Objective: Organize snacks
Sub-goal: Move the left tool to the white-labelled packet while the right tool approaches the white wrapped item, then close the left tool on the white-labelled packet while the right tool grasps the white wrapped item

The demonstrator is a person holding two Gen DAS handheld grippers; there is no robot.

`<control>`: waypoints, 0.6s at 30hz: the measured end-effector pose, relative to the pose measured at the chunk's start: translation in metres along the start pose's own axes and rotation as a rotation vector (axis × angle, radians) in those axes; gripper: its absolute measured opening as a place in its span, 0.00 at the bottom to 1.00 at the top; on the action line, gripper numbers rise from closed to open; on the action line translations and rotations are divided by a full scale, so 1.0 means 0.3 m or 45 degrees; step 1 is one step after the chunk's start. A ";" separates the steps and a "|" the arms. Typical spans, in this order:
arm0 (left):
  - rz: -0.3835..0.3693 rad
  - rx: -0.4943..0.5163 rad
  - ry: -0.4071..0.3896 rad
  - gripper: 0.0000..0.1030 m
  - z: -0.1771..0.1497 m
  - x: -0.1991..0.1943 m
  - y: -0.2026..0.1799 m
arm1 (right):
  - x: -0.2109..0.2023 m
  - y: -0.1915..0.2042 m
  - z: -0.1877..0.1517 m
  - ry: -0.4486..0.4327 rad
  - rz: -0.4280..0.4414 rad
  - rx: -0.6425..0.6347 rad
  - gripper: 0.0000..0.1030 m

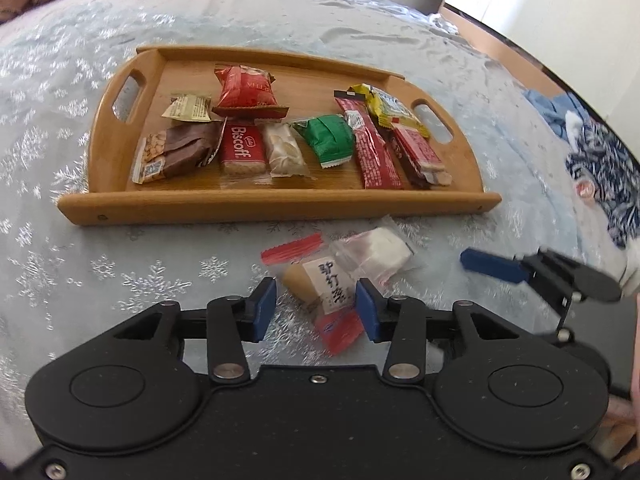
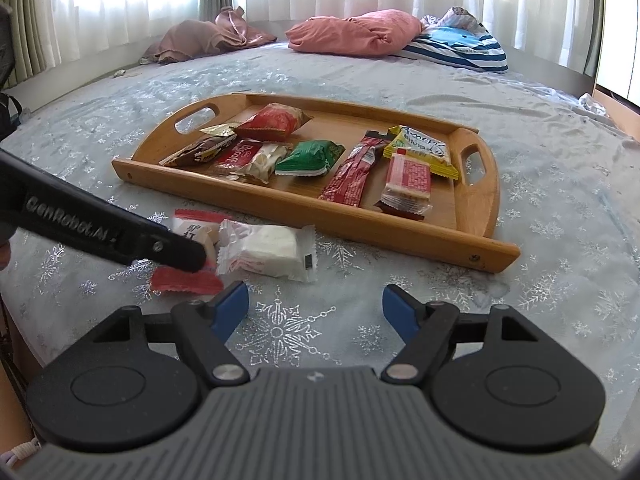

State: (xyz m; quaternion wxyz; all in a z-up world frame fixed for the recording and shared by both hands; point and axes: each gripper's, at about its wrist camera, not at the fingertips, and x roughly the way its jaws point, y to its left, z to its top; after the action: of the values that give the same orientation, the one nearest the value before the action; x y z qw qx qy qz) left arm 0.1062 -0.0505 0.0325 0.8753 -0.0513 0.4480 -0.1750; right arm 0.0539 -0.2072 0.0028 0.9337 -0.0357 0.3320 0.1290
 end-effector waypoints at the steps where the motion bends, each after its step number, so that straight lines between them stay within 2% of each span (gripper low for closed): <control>1: 0.001 -0.012 -0.001 0.41 0.003 0.007 -0.002 | 0.001 0.001 -0.001 0.002 0.002 0.000 0.82; 3: 0.000 -0.026 -0.003 0.41 0.007 0.021 -0.006 | 0.004 0.004 -0.002 0.006 0.006 -0.002 0.83; 7: 0.000 -0.028 -0.015 0.31 0.009 0.028 -0.015 | 0.006 0.009 -0.002 0.008 0.006 -0.003 0.83; 10: -0.014 -0.016 -0.024 0.27 0.012 0.012 -0.018 | 0.009 0.008 0.005 0.006 0.016 0.012 0.83; 18: 0.016 0.006 -0.062 0.23 0.023 -0.034 0.002 | 0.035 0.038 0.027 -0.005 0.045 0.022 0.85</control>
State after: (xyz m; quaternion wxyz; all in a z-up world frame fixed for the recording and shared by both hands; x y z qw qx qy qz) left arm 0.1064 -0.0469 0.0443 0.8872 -0.0505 0.4263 -0.1692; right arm 0.0636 -0.1927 0.0026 0.9322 -0.0215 0.3319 0.1426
